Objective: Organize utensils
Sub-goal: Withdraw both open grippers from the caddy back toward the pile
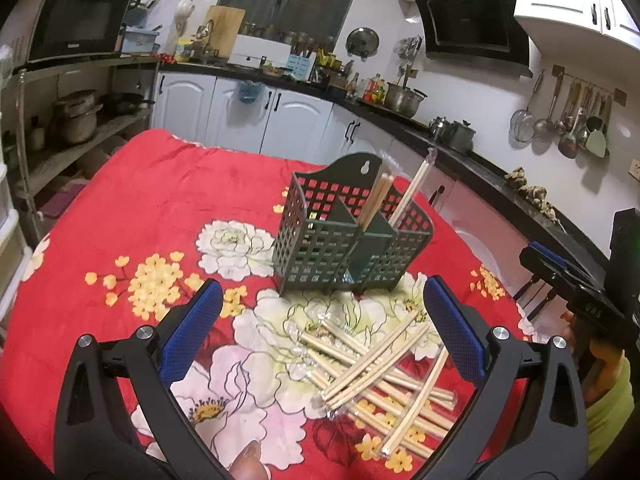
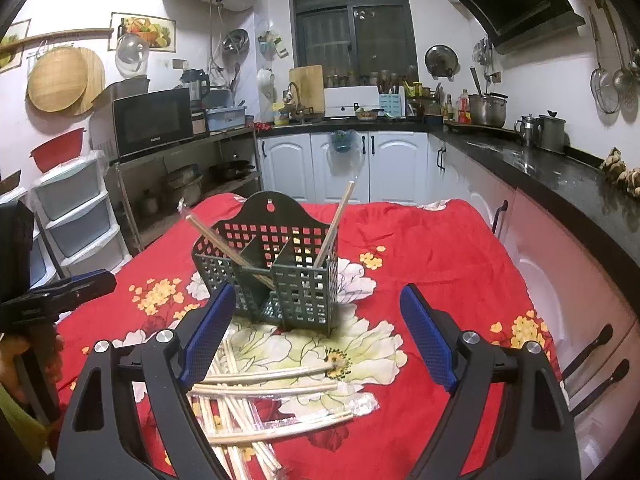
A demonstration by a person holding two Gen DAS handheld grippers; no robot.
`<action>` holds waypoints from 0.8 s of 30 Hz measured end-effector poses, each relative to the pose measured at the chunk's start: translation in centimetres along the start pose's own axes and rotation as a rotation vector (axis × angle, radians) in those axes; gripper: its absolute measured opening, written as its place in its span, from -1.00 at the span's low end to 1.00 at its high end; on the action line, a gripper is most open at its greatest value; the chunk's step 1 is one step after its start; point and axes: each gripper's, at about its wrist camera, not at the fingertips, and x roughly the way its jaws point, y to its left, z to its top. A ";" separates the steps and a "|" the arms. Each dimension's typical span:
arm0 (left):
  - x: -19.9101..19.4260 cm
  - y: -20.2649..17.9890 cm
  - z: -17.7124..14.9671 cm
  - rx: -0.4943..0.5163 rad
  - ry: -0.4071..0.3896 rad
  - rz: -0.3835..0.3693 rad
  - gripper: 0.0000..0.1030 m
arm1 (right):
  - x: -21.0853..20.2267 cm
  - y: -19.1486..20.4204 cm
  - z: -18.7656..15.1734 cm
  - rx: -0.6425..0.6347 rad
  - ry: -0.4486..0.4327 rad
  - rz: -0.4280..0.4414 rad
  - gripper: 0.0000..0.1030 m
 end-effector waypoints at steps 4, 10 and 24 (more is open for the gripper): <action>0.3 0.2 -0.9 -0.008 0.031 -0.006 0.79 | 0.0 0.0 -0.8 -0.002 0.016 -0.004 0.59; 1.0 1.0 -2.4 -0.037 0.087 -0.006 0.79 | 0.4 -0.3 -1.8 0.000 0.043 -0.015 0.59; 4.2 3.1 -6.3 -0.168 0.283 -0.151 -0.22 | 2.0 -1.8 -5.3 -0.005 0.154 -0.071 0.48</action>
